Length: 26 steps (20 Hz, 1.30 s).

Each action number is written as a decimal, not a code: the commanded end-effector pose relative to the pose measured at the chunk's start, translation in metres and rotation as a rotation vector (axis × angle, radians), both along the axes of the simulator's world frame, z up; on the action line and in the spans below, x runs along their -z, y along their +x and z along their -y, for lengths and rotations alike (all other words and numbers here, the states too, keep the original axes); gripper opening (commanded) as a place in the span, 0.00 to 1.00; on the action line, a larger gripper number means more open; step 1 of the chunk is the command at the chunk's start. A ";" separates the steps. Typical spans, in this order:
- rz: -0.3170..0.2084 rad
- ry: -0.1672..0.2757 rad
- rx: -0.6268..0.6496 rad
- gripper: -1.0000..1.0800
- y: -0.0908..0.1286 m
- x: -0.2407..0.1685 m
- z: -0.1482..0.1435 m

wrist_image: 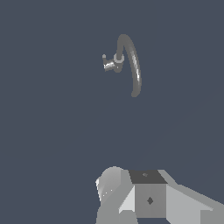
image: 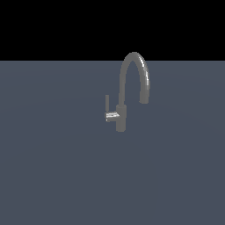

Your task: Turn on the faucet by rotating a designated handle.

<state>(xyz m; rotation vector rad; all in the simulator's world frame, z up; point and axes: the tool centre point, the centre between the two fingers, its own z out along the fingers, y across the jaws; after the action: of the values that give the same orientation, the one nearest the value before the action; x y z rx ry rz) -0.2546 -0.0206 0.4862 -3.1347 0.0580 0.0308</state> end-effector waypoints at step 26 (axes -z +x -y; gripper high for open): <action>0.170 -0.092 0.287 0.00 0.018 0.083 -0.051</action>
<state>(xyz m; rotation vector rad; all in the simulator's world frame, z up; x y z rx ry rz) -0.2396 0.0257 0.4116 -3.1715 0.4730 -0.2166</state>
